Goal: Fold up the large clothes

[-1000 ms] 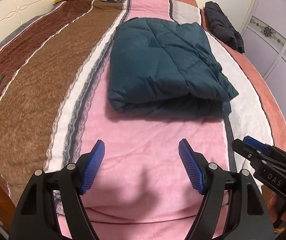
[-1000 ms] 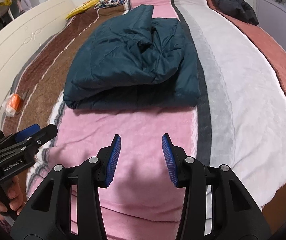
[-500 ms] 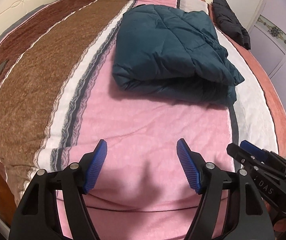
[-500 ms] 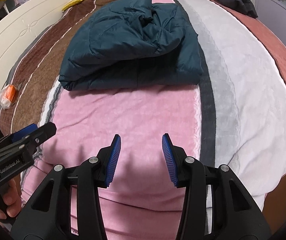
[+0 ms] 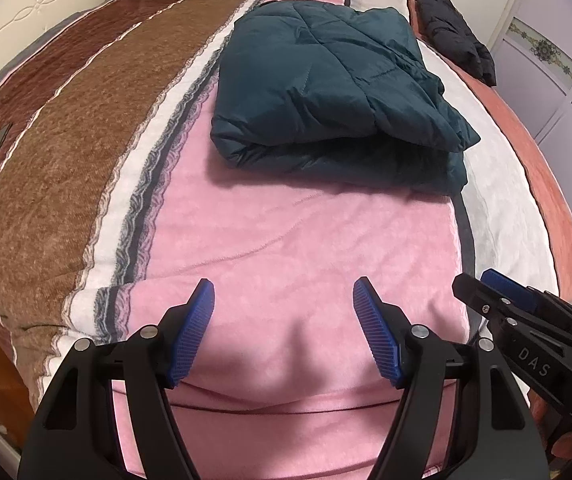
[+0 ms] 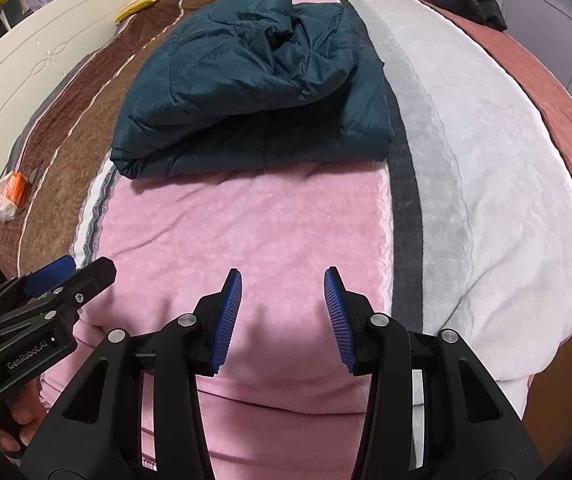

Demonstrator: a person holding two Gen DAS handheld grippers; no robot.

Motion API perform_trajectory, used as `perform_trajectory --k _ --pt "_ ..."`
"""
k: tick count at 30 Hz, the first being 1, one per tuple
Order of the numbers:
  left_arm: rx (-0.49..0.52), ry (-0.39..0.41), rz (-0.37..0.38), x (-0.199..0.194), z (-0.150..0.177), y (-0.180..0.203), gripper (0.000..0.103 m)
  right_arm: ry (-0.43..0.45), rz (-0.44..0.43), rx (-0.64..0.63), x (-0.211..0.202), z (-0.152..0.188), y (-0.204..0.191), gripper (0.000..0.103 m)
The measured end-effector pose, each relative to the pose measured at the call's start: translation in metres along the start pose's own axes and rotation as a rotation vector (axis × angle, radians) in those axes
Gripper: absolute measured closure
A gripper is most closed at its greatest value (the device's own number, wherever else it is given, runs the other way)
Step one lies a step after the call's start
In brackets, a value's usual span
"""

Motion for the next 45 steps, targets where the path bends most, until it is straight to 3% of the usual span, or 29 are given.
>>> perform_trajectory --k 45 --pt "0.009 -0.004 -0.009 -0.0041 0.0052 0.0009 0.035 -0.024 0.011 -0.005 0.0009 0.0055 -0.0013 0.06"
Point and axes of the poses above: each gripper's, at about its wrist camera, not at the fingertips, and x roughly the way its jaws point, y to its right, z to its underside, the point moved 2 cm from there along x, roughly the way its jaws point, and after that the axes turned 1 degree about x, right-handed, at the moved point
